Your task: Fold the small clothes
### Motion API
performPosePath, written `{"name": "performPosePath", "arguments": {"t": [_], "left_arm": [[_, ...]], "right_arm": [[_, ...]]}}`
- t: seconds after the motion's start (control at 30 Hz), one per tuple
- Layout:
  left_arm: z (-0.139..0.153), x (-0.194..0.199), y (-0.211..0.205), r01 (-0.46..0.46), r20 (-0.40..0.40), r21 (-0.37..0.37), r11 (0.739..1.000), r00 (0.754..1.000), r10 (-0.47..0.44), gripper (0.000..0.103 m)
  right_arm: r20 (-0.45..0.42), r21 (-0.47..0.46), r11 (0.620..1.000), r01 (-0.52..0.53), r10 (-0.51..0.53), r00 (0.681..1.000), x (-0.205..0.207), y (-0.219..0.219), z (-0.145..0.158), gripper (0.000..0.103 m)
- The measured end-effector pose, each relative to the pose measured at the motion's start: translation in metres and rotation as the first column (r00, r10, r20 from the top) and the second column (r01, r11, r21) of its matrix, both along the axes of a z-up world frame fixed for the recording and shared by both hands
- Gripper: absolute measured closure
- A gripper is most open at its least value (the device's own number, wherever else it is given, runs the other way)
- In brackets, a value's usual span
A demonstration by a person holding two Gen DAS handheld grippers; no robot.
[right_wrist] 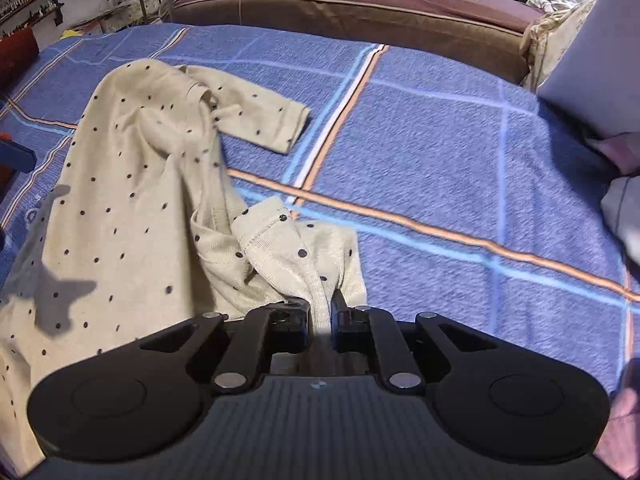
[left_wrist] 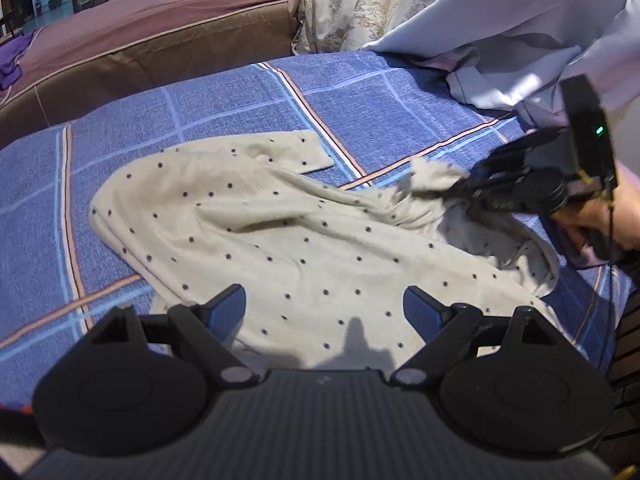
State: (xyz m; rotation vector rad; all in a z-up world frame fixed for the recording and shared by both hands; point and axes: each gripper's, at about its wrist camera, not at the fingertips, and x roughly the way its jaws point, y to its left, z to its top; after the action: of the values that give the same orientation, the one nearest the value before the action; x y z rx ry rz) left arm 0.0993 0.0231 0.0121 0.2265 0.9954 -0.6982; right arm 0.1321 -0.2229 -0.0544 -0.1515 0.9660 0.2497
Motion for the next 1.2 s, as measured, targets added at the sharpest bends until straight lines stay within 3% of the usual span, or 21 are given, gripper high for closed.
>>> {"name": "performPosePath", "arguments": {"t": [0.07, 0.2, 0.23, 0.27, 0.3, 0.33, 0.4, 0.43, 0.53, 0.6, 0.67, 0.77, 0.83, 0.93, 1.0, 1.1, 1.17, 1.2], "left_arm": [[-0.002, 0.015, -0.005, 0.01, 0.017, 0.03, 0.999, 1.0, -0.011, 0.016], [-0.004, 0.043, -0.016, 0.019, 0.07, 0.079, 0.997, 0.997, -0.025, 0.016], [-0.004, 0.049, -0.019, 0.019, 0.086, 0.089, 0.996, 0.996, -0.027, 0.016], [-0.005, 0.054, -0.021, 0.017, 0.1, 0.097, 0.995, 0.995, -0.026, 0.016], [-0.005, 0.061, -0.023, 0.014, 0.116, 0.108, 0.994, 0.993, -0.026, 0.016], [-0.005, 0.068, -0.025, 0.008, 0.133, 0.119, 0.993, 0.991, -0.024, 0.016], [-0.004, 0.084, -0.028, -0.009, 0.181, 0.142, 0.99, 0.983, -0.017, 0.015], [-0.004, 0.092, -0.029, -0.014, 0.205, 0.157, 0.987, 0.979, -0.019, 0.013], [-0.008, 0.119, -0.031, -0.037, 0.271, 0.206, 0.978, 0.962, -0.021, 0.012], [-0.01, 0.142, -0.034, -0.065, 0.31, 0.229, 0.971, 0.951, -0.009, 0.012], [-0.009, 0.164, -0.04, -0.059, 0.3, 0.206, 0.977, 0.954, -0.006, 0.012], [-0.01, 0.178, -0.066, 0.037, 0.256, 0.183, 0.982, 0.963, -0.084, 0.015], [-0.019, 0.173, -0.092, 0.147, 0.257, 0.235, 0.961, 0.944, -0.208, 0.025], [-0.048, 0.157, -0.125, 0.3, 0.214, 0.374, 0.877, 0.893, -0.396, 0.035], [-0.065, 0.149, -0.132, 0.363, 0.134, 0.379, 0.851, 0.889, -0.439, 0.042], [-0.071, 0.143, -0.128, 0.362, 0.14, 0.337, 0.869, 0.894, -0.426, 0.044], [-0.071, 0.149, -0.123, 0.356, 0.098, 0.279, 0.892, 0.913, -0.396, 0.059], [-0.07, 0.152, -0.122, 0.348, 0.086, 0.262, 0.9, 0.921, -0.38, 0.074]], "right_arm": [[0.09, -0.045, 0.997, 0.055, -0.051, 0.995, 0.005, -0.023, 0.022, 0.087], [0.191, -0.036, 0.97, 0.239, -0.228, 0.955, 0.025, -0.082, 0.06, 0.084], [0.216, -0.042, 0.962, 0.271, -0.256, 0.942, 0.031, -0.092, 0.065, 0.067], [0.222, -0.021, 0.956, 0.294, -0.282, 0.933, 0.034, -0.101, 0.068, 0.041], [0.186, 0.01, 0.958, 0.288, -0.285, 0.94, 0.039, -0.108, 0.067, 0.017], [0.136, 0.001, 0.957, 0.29, -0.287, 0.948, 0.043, -0.112, 0.066, 0.0], [0.193, -0.129, 0.937, 0.326, -0.298, 0.935, 0.039, -0.105, 0.066, 0.0], [0.222, -0.152, 0.938, 0.311, -0.274, 0.936, 0.036, -0.099, 0.067, 0.0], [0.2, -0.014, 0.993, 0.119, -0.114, 0.973, 0.03, -0.09, 0.069, 0.0], [0.165, 0.007, 0.996, 0.09, -0.09, 0.982, 0.031, -0.079, 0.063, 0.0], [0.128, 0.056, 0.996, 0.066, -0.072, 0.989, 0.035, -0.072, 0.056, 0.0], [0.083, 0.115, 0.991, 0.073, -0.083, 0.993, 0.04, -0.065, 0.046, 0.0], [0.067, 0.136, 0.988, 0.068, -0.078, 0.995, 0.04, -0.063, 0.039, 0.0], [0.05, 0.144, 0.986, 0.082, -0.09, 0.995, 0.037, -0.068, 0.035, 0.0], [0.042, 0.152, 0.984, 0.096, -0.103, 0.994, 0.033, -0.073, 0.033, 0.0], [0.024, 0.179, 0.974, 0.138, -0.145, 0.989, 0.03, -0.084, 0.029, 0.0], [0.016, 0.18, 0.971, 0.154, -0.159, 0.987, 0.03, -0.086, 0.027, 0.0], [0.016, 0.182, 0.971, 0.155, -0.16, 0.987, 0.031, -0.087, 0.026, 0.0]]}}
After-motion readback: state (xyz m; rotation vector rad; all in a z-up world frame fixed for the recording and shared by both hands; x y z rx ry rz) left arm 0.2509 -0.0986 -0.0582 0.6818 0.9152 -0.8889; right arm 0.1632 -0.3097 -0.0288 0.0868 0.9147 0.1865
